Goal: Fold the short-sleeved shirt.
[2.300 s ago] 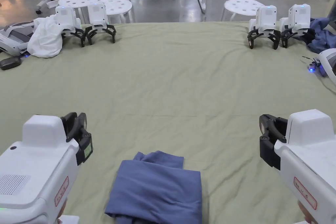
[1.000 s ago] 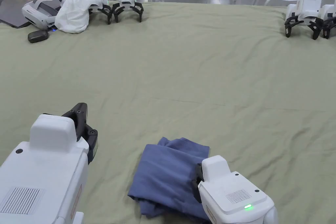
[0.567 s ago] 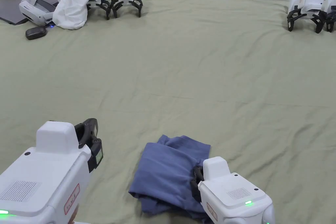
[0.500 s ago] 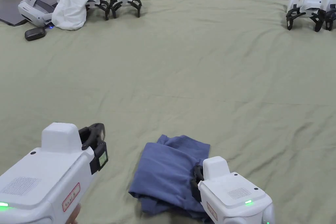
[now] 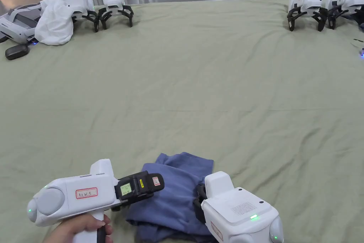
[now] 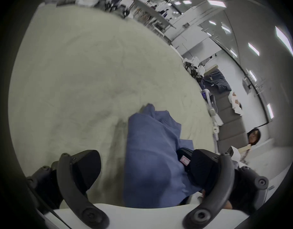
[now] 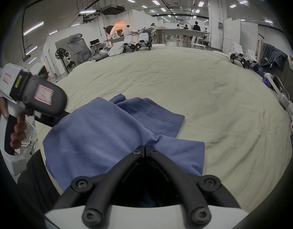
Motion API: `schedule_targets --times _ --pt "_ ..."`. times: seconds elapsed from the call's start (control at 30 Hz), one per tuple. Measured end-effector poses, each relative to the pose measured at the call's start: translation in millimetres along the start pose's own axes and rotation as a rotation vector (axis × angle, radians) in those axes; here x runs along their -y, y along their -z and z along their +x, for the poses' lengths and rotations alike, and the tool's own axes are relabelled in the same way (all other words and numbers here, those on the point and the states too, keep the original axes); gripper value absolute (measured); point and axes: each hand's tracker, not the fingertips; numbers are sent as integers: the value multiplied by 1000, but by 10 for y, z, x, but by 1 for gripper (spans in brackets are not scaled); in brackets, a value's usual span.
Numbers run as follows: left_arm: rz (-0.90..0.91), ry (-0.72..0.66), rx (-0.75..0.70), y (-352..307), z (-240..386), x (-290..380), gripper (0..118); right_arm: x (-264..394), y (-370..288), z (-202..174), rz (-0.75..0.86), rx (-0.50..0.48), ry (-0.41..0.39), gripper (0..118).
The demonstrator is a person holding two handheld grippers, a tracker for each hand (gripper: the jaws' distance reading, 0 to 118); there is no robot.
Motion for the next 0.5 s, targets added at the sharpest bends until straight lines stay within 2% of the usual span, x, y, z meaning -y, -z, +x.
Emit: schedule_targets --times 0.07,0.13,0.17,0.23,0.33,0.5 --pt "-43 -57 79 122 -20 -16 86 1 3 4 -1 -3 3 3" --pt "-50 -42 76 234 1 3 83 5 5 5 -2 -3 3 3" --pt "-53 -24 61 272 8 -8 78 6 7 7 -2 -2 5 3" --pt "-67 -27 49 337 7 -8 34 10 14 10 -3 -1 11 3" --pt "-76 -23 22 417 -40 19 26 16 32 10 -6 0 12 3" --pt "-78 58 -29 392 83 37 23 4 27 2 -10 1 -6 3"
